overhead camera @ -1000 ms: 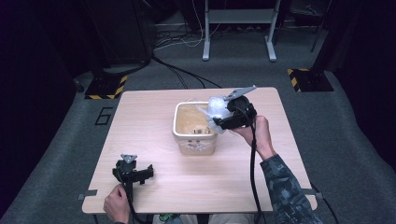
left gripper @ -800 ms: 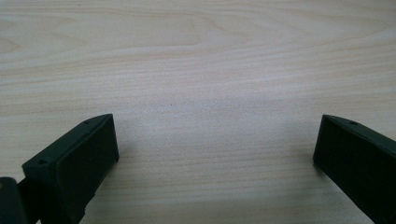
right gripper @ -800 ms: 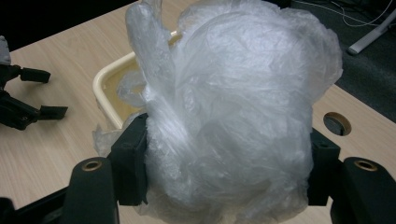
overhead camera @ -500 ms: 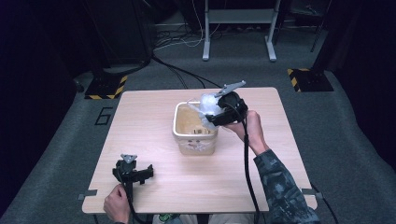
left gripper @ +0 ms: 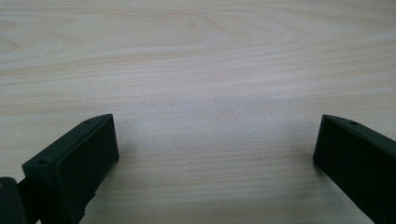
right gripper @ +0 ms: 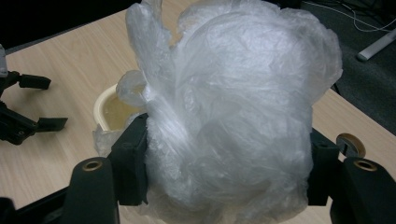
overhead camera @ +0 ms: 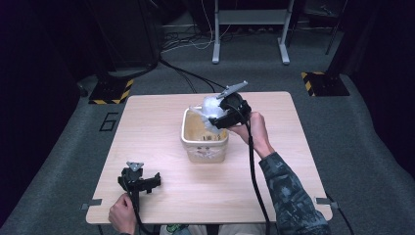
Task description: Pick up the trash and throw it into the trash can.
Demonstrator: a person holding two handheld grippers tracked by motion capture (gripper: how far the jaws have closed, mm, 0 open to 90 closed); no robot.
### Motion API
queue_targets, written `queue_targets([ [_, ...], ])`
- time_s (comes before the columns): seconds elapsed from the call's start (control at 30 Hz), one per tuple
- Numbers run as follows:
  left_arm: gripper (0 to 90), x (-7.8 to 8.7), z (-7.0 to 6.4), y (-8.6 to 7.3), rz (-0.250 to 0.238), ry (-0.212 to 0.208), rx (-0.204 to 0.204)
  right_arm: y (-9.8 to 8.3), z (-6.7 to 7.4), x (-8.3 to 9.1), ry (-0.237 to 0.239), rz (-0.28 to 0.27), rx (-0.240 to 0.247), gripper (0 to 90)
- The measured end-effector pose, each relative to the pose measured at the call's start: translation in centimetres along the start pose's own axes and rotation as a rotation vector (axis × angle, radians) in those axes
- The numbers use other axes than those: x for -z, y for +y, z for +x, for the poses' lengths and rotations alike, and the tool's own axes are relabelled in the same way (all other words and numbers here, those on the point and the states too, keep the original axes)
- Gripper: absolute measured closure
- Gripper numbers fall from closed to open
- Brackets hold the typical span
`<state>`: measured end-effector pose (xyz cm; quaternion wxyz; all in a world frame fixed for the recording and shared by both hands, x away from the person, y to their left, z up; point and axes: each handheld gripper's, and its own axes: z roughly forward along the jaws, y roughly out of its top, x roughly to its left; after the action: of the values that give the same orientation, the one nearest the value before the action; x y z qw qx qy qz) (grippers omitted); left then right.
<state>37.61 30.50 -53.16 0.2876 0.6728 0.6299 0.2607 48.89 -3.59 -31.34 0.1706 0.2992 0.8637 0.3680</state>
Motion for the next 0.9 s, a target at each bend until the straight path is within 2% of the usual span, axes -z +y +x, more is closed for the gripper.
queue_targets([
  [0.13,0.0,0.0,0.0,0.0,0.0,0.0,0.0,0.4,0.1,-0.7,0.002,0.007,0.021,33.8],
  [0.33,0.0,0.0,0.0,0.0,0.003,-0.001,-0.003,0.8,0.4,-2.0,0.011,0.017,0.013,33.8],
  [0.37,0.0,0.0,0.0,0.0,0.003,-0.001,-0.003,0.9,0.6,-2.2,0.017,0.033,-0.005,33.8],
  [0.5,0.0,0.0,0.0,0.0,0.002,-0.001,-0.003,1.1,0.7,-3.2,0.025,0.043,0.002,33.8],
  [0.53,0.0,0.0,0.0,0.0,0.002,-0.001,-0.004,1.1,0.8,-3.5,0.025,0.055,-0.015,33.8],
  [0.57,0.0,0.0,0.0,0.0,0.003,-0.001,-0.003,1.2,0.7,-3.8,0.026,0.054,0.003,33.8],
  [0.9,0.0,0.0,0.0,0.0,0.004,-0.002,0.0,1.1,0.4,-6.4,0.034,0.113,-0.021,33.7],
])
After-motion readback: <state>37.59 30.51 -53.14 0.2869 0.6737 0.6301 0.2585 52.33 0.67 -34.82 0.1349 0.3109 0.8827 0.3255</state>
